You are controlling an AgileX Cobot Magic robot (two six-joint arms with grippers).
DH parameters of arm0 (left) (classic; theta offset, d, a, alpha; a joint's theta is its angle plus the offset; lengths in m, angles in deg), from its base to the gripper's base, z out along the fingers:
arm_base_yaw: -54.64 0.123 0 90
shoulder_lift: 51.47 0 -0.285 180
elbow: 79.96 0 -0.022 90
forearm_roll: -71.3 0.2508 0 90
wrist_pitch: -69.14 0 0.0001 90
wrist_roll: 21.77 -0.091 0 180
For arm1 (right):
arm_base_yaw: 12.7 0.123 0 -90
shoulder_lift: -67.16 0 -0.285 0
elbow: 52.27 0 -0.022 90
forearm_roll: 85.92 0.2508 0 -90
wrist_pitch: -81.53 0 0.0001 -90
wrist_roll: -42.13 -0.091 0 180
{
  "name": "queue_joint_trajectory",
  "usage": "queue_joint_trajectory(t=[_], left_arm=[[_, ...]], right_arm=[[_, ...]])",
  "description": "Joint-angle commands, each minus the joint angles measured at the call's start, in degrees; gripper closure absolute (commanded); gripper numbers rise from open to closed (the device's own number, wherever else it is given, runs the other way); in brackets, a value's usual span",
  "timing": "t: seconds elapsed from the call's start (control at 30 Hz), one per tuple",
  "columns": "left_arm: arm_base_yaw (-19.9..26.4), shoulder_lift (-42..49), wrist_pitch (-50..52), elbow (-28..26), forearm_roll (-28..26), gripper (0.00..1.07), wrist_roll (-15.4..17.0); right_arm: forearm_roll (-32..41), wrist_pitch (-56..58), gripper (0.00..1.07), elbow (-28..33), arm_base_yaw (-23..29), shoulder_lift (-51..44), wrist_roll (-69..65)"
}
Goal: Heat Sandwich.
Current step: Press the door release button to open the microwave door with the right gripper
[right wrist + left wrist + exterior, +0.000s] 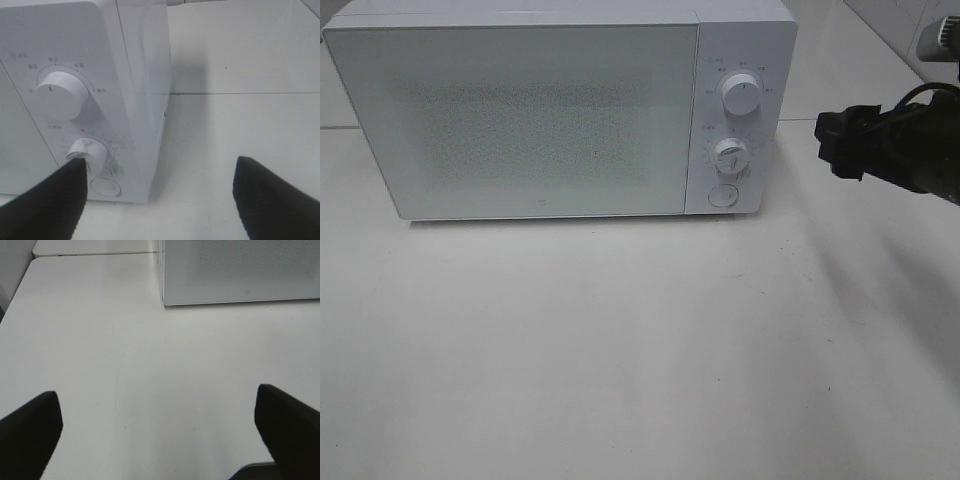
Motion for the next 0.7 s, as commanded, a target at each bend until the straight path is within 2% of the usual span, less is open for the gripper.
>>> queue_joint_trajectory(t=[0.03, 0.43, 0.7], left_arm=[[-0.11, 0.92, 0.57, 0.17, -0.06, 0.09, 0.06], [-0.11, 0.92, 0.57, 0.17, -0.06, 0.09, 0.06], [-0.11, 0.92, 0.57, 0.17, -0.06, 0.09, 0.06]], right_arm=[[8.02, -5.1, 0.29, 0.97, 4.53, 2.52, 7.62], [22.69, -14.67, 0.27, 0.86, 17.19, 13.52, 13.18], [26.81, -19.42, 0.3, 0.8, 23.38, 17.99, 11.17]])
